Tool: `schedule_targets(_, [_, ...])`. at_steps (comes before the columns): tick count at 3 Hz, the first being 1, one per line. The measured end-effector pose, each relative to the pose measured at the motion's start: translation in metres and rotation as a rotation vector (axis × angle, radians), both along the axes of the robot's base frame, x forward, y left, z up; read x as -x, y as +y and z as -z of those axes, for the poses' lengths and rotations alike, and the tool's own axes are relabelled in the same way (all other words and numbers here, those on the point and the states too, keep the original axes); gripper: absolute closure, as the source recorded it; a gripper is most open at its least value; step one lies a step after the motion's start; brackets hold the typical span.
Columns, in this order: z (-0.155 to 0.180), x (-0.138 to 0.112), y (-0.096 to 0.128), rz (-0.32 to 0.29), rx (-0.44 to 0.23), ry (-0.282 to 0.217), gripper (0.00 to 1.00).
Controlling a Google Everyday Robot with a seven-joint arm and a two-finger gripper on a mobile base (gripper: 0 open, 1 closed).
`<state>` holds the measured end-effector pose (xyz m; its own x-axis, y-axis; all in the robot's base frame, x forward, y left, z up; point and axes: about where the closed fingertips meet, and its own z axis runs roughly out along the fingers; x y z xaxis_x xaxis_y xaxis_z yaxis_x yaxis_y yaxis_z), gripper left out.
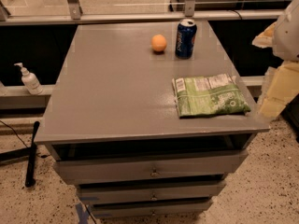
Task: Pick pepsi can
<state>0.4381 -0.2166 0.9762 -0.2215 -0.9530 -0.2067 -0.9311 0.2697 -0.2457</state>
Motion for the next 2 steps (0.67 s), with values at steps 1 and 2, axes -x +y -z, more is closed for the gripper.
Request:
schedule_targets(1, [0.0, 0.0, 0.0, 0.0, 0.0, 0.0, 0.0])
schedule_targets(2, [-0.0017, -0.0025, 0.0002, -0.015, -0.017, -0.016, 0.0])
